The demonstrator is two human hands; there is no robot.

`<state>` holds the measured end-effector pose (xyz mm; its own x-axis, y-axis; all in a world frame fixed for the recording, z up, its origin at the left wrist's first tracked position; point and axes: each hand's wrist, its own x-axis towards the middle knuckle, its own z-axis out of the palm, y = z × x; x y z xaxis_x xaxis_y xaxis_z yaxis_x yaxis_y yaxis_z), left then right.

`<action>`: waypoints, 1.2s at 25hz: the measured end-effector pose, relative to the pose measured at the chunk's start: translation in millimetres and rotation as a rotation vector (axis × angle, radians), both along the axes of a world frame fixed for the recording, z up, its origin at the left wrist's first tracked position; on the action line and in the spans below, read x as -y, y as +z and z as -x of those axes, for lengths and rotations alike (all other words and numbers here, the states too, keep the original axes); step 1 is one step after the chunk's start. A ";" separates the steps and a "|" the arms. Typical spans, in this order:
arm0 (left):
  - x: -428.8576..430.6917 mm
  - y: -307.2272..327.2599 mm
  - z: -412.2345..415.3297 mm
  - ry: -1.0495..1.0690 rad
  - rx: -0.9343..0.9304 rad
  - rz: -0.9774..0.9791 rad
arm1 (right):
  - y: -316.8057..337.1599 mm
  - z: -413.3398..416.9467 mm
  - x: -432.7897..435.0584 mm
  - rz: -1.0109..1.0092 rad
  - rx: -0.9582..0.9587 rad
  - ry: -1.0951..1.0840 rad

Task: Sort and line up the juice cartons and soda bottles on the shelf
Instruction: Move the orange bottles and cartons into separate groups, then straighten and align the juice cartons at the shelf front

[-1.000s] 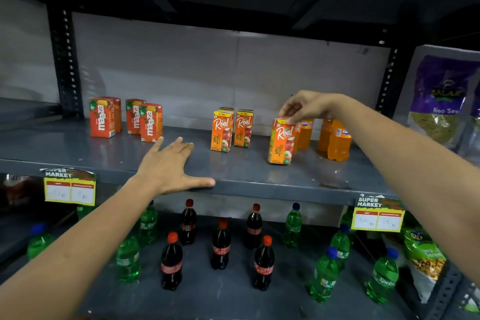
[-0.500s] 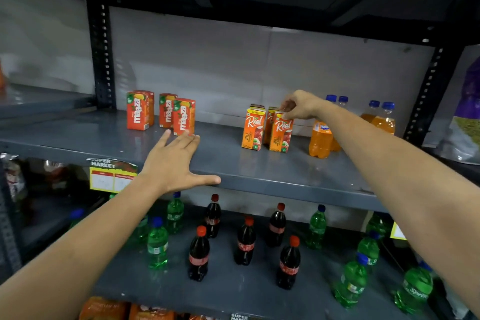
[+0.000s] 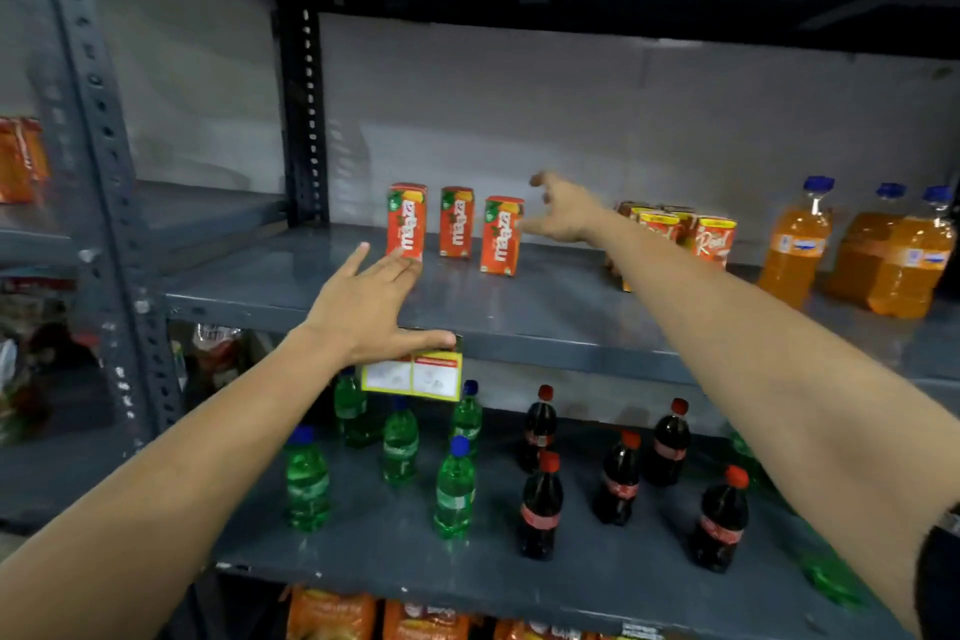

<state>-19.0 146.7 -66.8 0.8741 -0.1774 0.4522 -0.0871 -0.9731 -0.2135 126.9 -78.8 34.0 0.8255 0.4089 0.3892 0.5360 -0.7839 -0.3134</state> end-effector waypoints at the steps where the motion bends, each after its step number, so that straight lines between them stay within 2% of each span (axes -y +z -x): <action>1: -7.5 -1.4 -1.5 -0.013 0.008 -0.012 | -8.1 -5.9 -9.0 -0.008 -0.052 -0.014; 7: -34.3 -8.3 -11.8 -0.111 0.038 0.006 | -26.1 -19.6 -44.7 -0.270 -0.163 -0.017; 11: -37.7 -9.8 -14.9 -0.155 0.057 0.060 | -18.3 -12.0 -75.3 -0.241 -0.122 0.012; 13: -37.9 -9.0 -13.7 -0.189 0.038 0.088 | -24.3 -10.0 -85.8 -0.207 -0.162 -0.008; 15: -39.9 -3.8 -12.8 -0.256 -0.026 0.247 | -39.8 -9.4 -88.4 -0.275 -0.205 -0.033; 18: -48.4 17.9 -26.1 -0.357 -0.021 0.765 | -60.0 -9.0 -85.2 -0.463 -0.181 0.003; 20: -54.5 34.3 -52.6 -0.283 0.055 1.020 | -62.5 -10.9 -82.8 -0.659 -0.199 0.001; 22: -57.4 41.8 -78.4 -0.187 0.011 1.202 | -61.0 -12.5 -81.0 -0.774 -0.248 -0.036; 25: -57.7 33.6 -105.4 -0.151 -0.092 1.240 | -63.4 -18.3 -82.0 -0.722 -0.330 -0.019; 30: -63.4 30.0 -128.2 -0.116 -0.024 1.218 | -66.9 -29.7 -86.0 -0.621 -0.339 0.021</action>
